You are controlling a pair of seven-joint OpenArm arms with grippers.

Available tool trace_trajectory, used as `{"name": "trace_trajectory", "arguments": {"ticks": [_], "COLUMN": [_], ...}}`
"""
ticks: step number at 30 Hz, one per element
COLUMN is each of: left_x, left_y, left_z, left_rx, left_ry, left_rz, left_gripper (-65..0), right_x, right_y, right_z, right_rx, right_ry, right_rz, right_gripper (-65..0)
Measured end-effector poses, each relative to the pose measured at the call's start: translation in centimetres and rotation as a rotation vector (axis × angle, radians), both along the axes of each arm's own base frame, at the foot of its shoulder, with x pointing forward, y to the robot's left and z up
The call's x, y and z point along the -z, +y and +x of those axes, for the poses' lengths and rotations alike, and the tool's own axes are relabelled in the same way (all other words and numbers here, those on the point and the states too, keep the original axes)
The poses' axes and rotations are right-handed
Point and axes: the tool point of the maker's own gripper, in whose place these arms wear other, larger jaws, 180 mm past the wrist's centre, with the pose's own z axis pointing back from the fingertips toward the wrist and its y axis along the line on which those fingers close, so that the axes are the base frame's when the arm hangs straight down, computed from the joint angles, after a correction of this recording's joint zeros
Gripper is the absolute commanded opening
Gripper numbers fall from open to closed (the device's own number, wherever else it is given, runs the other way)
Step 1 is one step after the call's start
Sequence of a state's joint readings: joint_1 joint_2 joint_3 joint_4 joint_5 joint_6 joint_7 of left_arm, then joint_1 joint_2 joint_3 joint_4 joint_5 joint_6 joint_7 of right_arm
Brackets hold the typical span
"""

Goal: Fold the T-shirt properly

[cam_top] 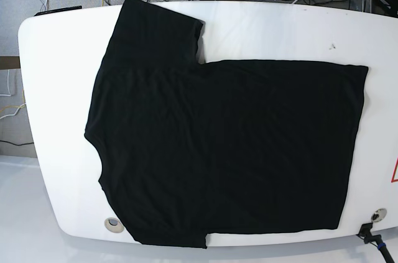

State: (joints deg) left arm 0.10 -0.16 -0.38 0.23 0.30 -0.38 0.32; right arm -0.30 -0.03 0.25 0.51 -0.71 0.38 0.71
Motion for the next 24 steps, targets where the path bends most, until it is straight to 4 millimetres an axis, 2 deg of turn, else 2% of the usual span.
{"name": "trace_trajectory", "arguments": {"ticks": [2, 4, 6, 24], "left_x": [0.0, 0.0, 0.0, 0.0], "left_y": [-0.2, -0.2, -0.2, 0.0], "left_z": [0.1, 0.1, 0.0, -0.8], "left_rx": [0.002, 0.002, 0.011, 0.011], "left_ry": [-0.003, -0.002, -0.001, -0.004], "left_rz": [-0.001, -0.004, -0.003, 0.000], "left_gripper": [-65.0, -65.0, -65.0, -65.0], "right_x": [0.0, 0.0, 0.0, 0.0], "right_y": [-0.1, 0.0, 0.0, 0.0], "right_z": [-0.2, 0.9, 1.0, 0.3], "right_rx": [0.012, 0.000, 0.000, -0.005], "right_ry": [0.014, -0.027, -0.029, -0.014], "right_rz": [-0.004, 0.003, 0.003, 0.000], "right_gripper": [-65.0, -65.0, -65.0, -65.0]}}
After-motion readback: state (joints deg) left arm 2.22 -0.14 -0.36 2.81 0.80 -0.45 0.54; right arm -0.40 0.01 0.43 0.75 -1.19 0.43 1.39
